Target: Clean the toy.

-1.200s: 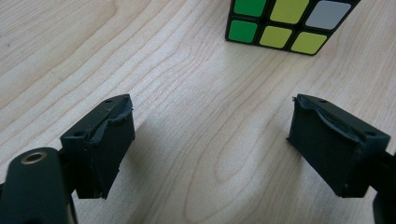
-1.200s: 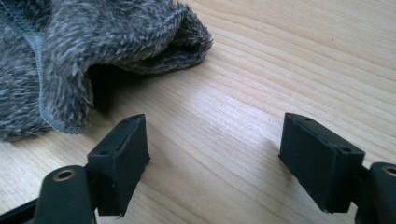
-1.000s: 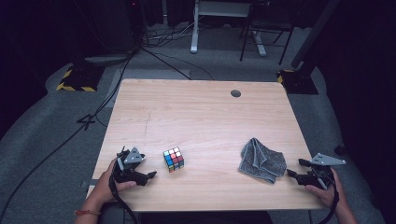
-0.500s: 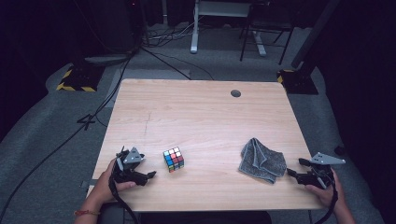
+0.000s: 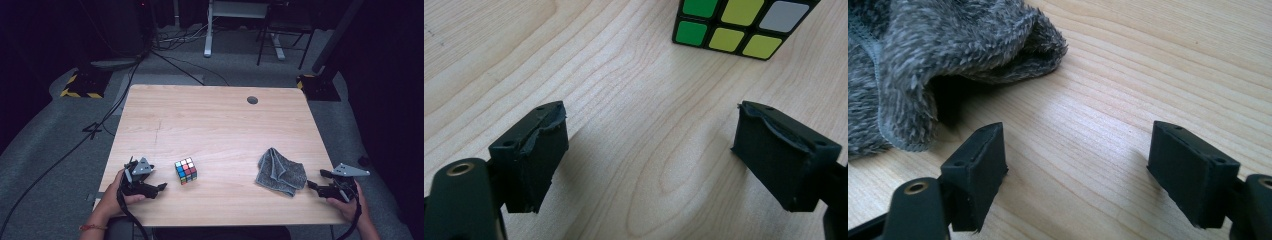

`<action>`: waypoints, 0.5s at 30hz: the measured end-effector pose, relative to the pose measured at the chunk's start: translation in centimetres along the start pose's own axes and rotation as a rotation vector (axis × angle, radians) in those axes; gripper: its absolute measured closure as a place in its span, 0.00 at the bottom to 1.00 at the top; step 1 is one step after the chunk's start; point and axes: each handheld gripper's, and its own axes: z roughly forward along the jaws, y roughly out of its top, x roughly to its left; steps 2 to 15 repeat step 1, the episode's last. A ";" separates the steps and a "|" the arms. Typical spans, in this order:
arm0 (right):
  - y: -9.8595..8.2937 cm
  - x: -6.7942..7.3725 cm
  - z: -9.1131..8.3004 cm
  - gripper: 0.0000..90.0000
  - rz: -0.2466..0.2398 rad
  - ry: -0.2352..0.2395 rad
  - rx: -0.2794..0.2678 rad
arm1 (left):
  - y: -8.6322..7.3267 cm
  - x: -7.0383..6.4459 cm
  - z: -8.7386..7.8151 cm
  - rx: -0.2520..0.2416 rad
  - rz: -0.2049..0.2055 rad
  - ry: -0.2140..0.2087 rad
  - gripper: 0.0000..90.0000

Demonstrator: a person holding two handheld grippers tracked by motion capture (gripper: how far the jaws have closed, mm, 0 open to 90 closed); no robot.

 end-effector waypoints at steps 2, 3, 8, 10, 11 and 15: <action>0.0 0.0 0.0 0.26 0.000 0.000 0.000 | 0.0 0.0 0.0 0.000 -0.002 0.000 0.16; 0.0 0.0 0.0 0.26 0.000 0.000 0.000 | 0.0 0.0 0.0 0.000 -0.002 0.000 0.16; 0.0 0.0 0.0 0.26 0.000 0.000 0.000 | 0.0 0.0 0.0 0.000 -0.002 0.000 0.16; 0.0 0.0 0.0 0.26 0.000 0.000 0.000 | 0.0 0.0 0.0 0.000 -0.002 0.000 0.16; 0.0 0.0 0.0 0.26 0.000 0.000 0.000 | 0.0 0.0 0.0 0.000 -0.002 0.000 0.16; 0.0 0.0 0.0 0.26 0.000 0.000 0.000 | 0.0 0.0 0.0 0.000 -0.002 0.000 0.16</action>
